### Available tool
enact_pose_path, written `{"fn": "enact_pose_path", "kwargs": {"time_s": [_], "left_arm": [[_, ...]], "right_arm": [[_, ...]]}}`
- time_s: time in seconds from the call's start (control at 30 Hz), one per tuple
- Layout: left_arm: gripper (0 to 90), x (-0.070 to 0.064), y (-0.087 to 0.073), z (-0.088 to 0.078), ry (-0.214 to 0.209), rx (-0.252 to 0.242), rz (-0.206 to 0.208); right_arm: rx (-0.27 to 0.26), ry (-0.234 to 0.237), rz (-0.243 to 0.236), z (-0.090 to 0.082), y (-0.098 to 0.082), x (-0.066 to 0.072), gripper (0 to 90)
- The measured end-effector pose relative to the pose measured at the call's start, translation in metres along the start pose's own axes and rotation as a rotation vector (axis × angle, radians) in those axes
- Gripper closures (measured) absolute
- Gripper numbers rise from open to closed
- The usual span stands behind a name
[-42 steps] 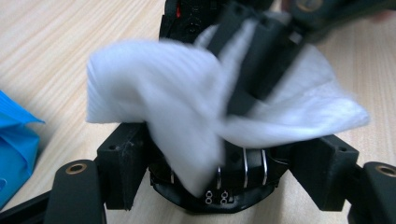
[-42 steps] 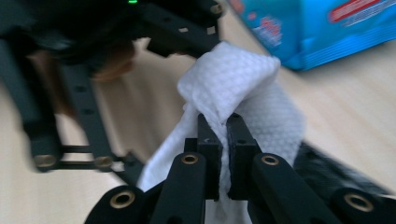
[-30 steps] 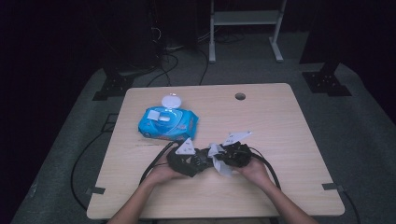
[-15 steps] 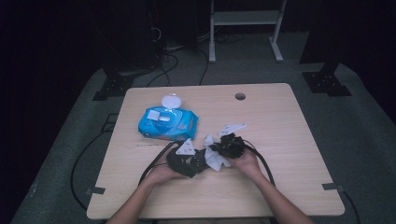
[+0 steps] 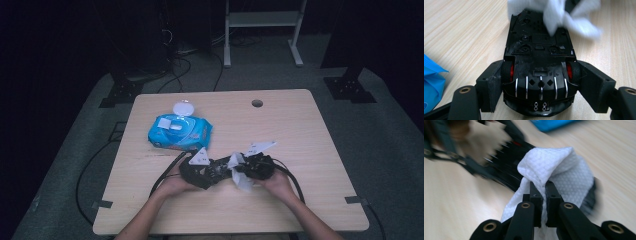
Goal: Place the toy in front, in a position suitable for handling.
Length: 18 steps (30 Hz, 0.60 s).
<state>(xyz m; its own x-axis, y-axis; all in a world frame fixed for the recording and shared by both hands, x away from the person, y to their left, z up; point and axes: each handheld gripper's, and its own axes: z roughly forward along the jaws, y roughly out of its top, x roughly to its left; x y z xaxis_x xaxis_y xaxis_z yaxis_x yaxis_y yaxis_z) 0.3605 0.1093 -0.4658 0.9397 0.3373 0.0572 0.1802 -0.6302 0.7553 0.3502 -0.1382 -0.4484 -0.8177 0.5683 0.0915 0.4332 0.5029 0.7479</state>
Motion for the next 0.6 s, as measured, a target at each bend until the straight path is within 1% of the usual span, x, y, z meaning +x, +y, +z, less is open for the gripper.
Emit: {"fn": "enact_pose_path", "kwargs": {"time_s": [0.03,0.07,0.13,0.17,0.23,0.27,0.3,0.33,0.4,0.47,0.53,0.6], "left_arm": [[26.1,0.000,0.000,0.000,0.002,0.003,0.007],[26.1,-0.001,0.000,0.000,0.005,0.004,0.014],[26.1,-0.001,-0.001,0.000,0.002,0.005,0.010],[26.1,-0.001,-0.001,0.000,0.002,0.005,0.010],[26.1,-0.001,-0.002,0.001,-0.002,0.009,0.011],[26.1,-0.001,-0.002,0.001,-0.001,0.014,0.018],[26.1,-0.001,-0.003,0.001,-0.002,0.015,0.015],[26.1,0.000,-0.003,0.001,-0.005,0.016,0.015],[26.1,0.000,-0.003,0.001,-0.006,0.017,0.016],[26.1,0.000,-0.003,0.001,-0.006,0.015,0.016],[26.1,0.001,-0.002,0.001,-0.008,0.011,0.013],[26.2,0.001,-0.001,0.000,-0.008,0.003,0.009]], "right_arm": [[0.000,0.000,0.000,0.000,0.000,0.000,86.1],[0.001,0.028,-0.033,0.010,0.008,0.011,86.1],[-0.008,0.059,-0.038,0.019,0.016,0.019,86.1],[-0.009,0.061,-0.045,0.023,0.020,0.021,86.2],[-0.014,0.062,-0.047,0.029,0.025,0.022,86.1],[-0.017,0.050,-0.052,0.031,0.027,0.020,86.1],[-0.020,0.030,-0.050,0.032,0.028,0.017,86.1],[-0.021,0.021,-0.043,0.031,0.028,0.012,86.1],[-0.025,-0.019,-0.018,0.027,0.026,0.001,86.1],[-0.025,-0.051,0.018,0.019,0.021,-0.011,86.1],[-0.034,-0.075,0.043,0.010,0.013,-0.024,86.1],[-0.021,-0.106,0.055,0.001,0.006,-0.034,86.1]]}}
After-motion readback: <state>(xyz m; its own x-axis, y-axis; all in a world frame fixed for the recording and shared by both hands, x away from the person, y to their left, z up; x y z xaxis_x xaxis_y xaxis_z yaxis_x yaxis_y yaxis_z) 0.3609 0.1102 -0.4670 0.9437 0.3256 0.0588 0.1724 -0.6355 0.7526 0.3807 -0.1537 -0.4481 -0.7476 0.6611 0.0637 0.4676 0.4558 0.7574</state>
